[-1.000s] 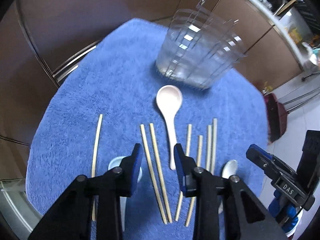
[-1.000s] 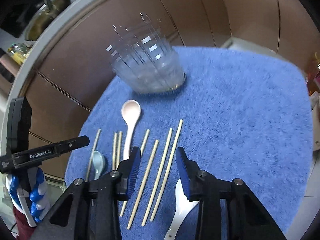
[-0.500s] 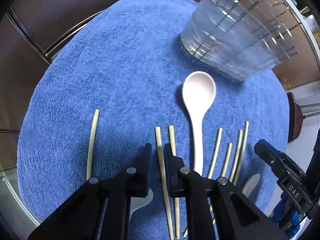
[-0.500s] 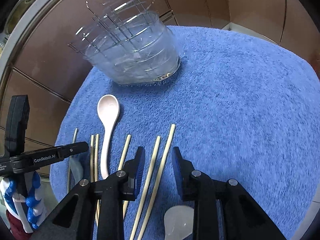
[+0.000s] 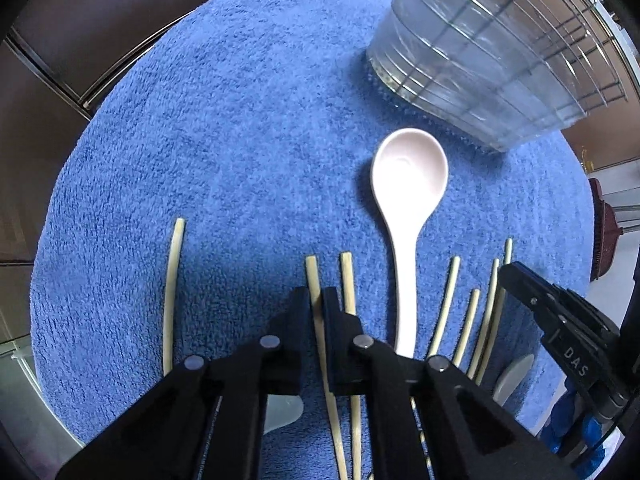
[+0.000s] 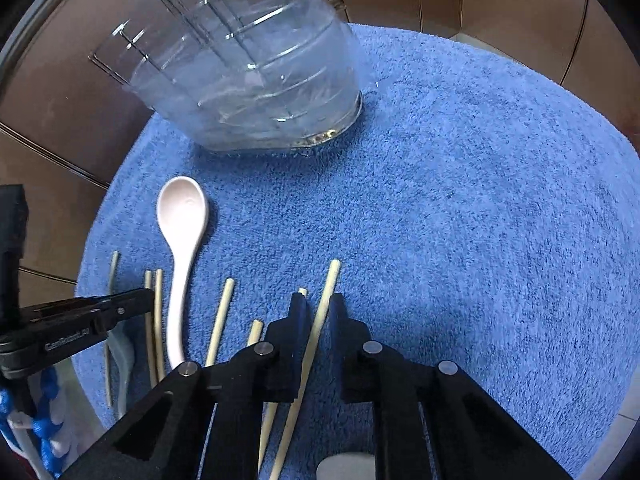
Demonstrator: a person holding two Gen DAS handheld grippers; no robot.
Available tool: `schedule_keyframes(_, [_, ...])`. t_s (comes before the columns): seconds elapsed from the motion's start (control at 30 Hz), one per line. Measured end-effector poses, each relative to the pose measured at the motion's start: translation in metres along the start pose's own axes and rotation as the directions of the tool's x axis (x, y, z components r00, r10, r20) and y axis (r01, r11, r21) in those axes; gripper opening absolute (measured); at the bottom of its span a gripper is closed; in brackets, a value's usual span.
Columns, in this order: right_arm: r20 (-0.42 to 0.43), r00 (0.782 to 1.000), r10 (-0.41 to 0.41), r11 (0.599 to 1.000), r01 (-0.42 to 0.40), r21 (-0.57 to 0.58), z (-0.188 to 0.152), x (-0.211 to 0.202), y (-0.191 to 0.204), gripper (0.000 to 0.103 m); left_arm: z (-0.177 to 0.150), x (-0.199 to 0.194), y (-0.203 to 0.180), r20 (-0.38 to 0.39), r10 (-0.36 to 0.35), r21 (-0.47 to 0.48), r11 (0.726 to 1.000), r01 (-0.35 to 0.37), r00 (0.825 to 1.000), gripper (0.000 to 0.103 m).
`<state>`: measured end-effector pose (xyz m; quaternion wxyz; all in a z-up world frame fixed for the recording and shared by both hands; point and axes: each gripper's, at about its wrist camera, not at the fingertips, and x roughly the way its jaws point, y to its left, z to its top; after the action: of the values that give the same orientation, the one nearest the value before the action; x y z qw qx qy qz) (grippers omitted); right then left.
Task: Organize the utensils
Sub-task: 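Lower the right gripper onto a wooden chopstick and close on it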
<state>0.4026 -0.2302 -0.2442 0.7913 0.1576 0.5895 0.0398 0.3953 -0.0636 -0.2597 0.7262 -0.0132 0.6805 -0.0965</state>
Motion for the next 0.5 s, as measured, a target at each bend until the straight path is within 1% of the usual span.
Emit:
schedule_keyframes(0.17, [0.01, 0.999, -0.031, 0.999, 0.031, -0.018, 0.0, 0.004, 0.004, 0.011, 0.0, 0.005, -0.014, 0.014, 0.035, -0.006, 0.999, -0.035, 0.999, 0.006])
schedule_keyframes(0.2, [0.011, 0.999, -0.041, 0.999, 0.041, -0.02, 0.001, 0.006, 0.006, 0.008, -0.001, 0.006, -0.017, 0.019, 0.041, -0.006, 0.999, -0.041, 0.999, 0.006])
schedule_keyframes(0.27, [0.019, 0.999, -0.047, 0.999, 0.047, -0.017, -0.002, 0.01, 0.01, 0.008, -0.004, 0.006, -0.024, 0.029, 0.05, -0.015, 0.999, -0.049, 0.998, 0.005])
schedule_keyframes(0.33, [0.03, 0.999, -0.035, 0.999, 0.035, 0.002, -0.008, 0.012, 0.009, 0.008, -0.008, 0.006, -0.028, 0.033, 0.048, -0.029, 0.998, -0.047, 0.998, 0.005])
schedule_keyframes(0.43, [0.043, 0.999, -0.006, 0.999, 0.005, 0.038, -0.016, 0.005, 0.006, 0.006, -0.013, 0.003, -0.031, 0.04, 0.046, -0.041, 0.998, -0.044, 0.998, 0.005])
schedule_keyframes(0.47, [0.049, 0.999, 0.004, 0.999, -0.006, 0.044, -0.017, 0.004, 0.005, 0.006, -0.016, 0.001, -0.022, 0.047, 0.043, -0.039, 0.998, -0.041, 0.998, 0.005])
schedule_keyframes(0.5, [0.059, 0.998, 0.018, 0.999, -0.021, 0.043, -0.02, 0.0, 0.004, 0.006, -0.018, -0.002, -0.023, 0.06, 0.046, -0.036, 0.998, -0.044, 0.997, 0.005])
